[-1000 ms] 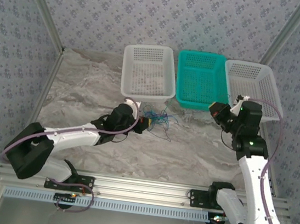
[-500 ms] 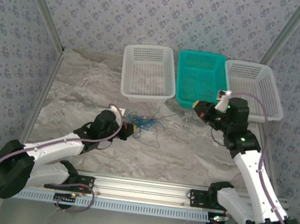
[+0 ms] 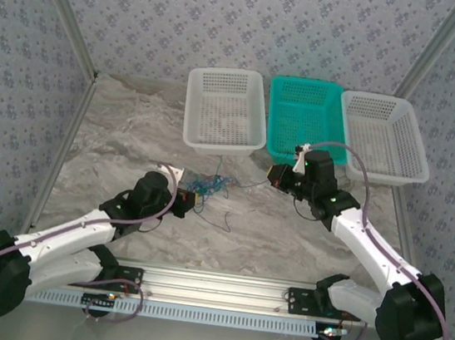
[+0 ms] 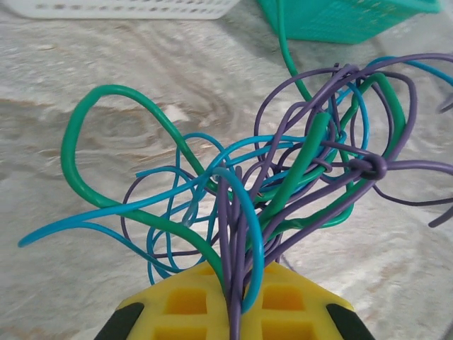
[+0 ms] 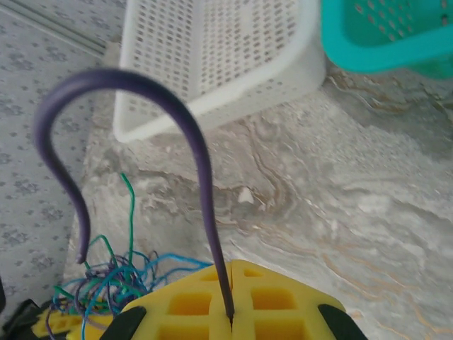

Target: Untangle the cables

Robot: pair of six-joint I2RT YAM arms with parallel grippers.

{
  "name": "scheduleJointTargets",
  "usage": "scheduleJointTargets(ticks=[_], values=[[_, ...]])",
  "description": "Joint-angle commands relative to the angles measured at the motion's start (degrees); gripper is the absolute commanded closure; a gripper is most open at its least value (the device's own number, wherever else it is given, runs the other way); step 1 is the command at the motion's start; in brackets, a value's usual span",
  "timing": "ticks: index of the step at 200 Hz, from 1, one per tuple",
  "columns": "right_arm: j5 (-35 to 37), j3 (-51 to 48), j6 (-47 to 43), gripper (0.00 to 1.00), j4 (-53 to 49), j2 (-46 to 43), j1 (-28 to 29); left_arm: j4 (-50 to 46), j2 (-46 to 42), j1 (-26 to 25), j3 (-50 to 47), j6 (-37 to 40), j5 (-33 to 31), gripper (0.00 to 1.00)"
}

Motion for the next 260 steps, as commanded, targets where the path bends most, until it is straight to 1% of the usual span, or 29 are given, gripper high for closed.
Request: scheduleJointTargets(ticks=[1,11,16,22,31,40,49,73,87,100,106,112,118,123,131,137,142,148,156,165,172,180,192,203,226,250,260], values=[[5.47,2.17,-1.6,1.0,-5.57,-5.22,-5.29,-10.6,0.82,-0.32,3.63,-1.58,-11.41,1.0],[6.9,1.84,0.47,1.0,-7.52,-8.58,-10.8,-17.51,2.56,0.0,5.16,-4.81,-18.56,1.0],[6.65,1.29,2.06,1.0,-7.86,-10.28,-14.21,-21.12,3.7,0.33,6.02,-6.98,-22.18,1.0],[5.72,0.35,4.24,1.0,-7.33,-12.2,-18.45,-24.68,5.13,1.14,7.0,-9.07,-25.03,1.0],[4.04,-1.17,7.69,1.0,-6.03,-15.1,-24.26,-28.41,7.04,2.64,7.94,-11.49,-27.14,1.0],[3.35,-2.03,9.71,1.0,-5.66,-17.41,-27.84,-30.09,8.45,3.78,8.41,-12.81,-27.61,1.0],[4.08,-1.65,9.73,1.0,-7.1,-18.65,-29.43,-30.58,9.23,4.16,8.55,-13.59,-27.9,1.0],[7.78,-0.2,7.92,1.0,-11.57,-21.03,-30.37,-31.46,9.3,4.52,8.64,-15.16,-29.67,1.0],[8.42,-0.24,8.33,1.0,-13.06,-22.44,-32.01,-32.6,8.61,5.01,8.56,-15.81,-30.71,1.0],[8.37,-0.8,9.36,1.0,-13.36,-23.24,-32.95,-32.11,7.75,5.4,7.96,-15.57,-30.04,1.0],[7.75,-1.16,9.38,1.0,-12.58,-23.36,-32.98,-30.89,7.28,5.48,7.55,-14.62,-28.54,1.0],[6.07,-1.56,8.91,1.0,-10.71,-23.2,-32.73,-28.03,6.74,5.51,6.98,-12.18,-25.34,1.0],[3.25,-2.18,8.44,1.0,-7.91,-22.59,-31.96,-23.61,5.97,5.45,5.95,-9.04,-19.89,1.0],[0.39,-2.7,8.19,1.0,-5.04,-21.91,-30.73,-19.14,5.36,5.27,4.82,-6.18,-14.8,0.97],[-3.0,-3.54,7.76,1.0,-0.59,-20.58,-27.42,-11.05,4.3,4.7,2.66,-2.92,-6.36,0.87],[-4.63,-3.77,6.6,1.0,2.25,-19.45,-24.17,-5.07,3.71,3.85,1.22,-1.36,-1.02,0.75],[-5.37,-3.55,5.13,1.0,3.79,-18.41,-21.0,-1.41,3.2,2.85,0.39,-0.23,2.19,0.67],[-5.28,-2.84,2.33,1.0,4.47,-17.13,-16.87,1.31,2.86,1.32,0.04,1.09,4.27,0.57],[-4.05,-1.75,-1.26,1.0,4.35,-15.29,-11.85,2.27,2.61,-0.82,0.46,2.95,4.74,0.48],[-3.12,-0.79,-4.22,1.0,3.99,-12.85,-6.43,0.97,2.68,-2.25,1.5,4.75,4.56,0.4],[-2.83,-0.24,-6.81,1.0,3.67,-10.93,-3.69,-0.69,2.78,-2.8,2.37,5.79,4.23,0.36],[-3.49,0.23,-8.09,1.0,3.6,-8.88,-1.87,-2.45,2.79,-3.09,3.05,6.54,3.48,0.32],[-5.37,0.18,-8.69,1.0,4.23,-6.27,-0.77,-3.82,2.4,-3.39,3.74,7.52,3.02,0.28],[-5.83,0.21,-8.2,1.0,4.45,-5.0,-0.55,-3.87,1.85,-3.63,4.11,8.09,3.9,0.25],[-5.91,0.68,-8.12,1.0,5.06,-5.19,-0.29,-3.18,2.42,-4.22,5.43,9.47,6.1,0.19],[-6.31,2.06,-9.31,1.0,4.43,-6.5,-0.02,-3.01,6.45,-4.48,7.32,9.89,2.65,0.18],[-6.6,2.64,-9.8,1.0,3.93,-6.87,0.28,-1.6,9.09,-4.49,8.51,10.09,2.41,0.17]])
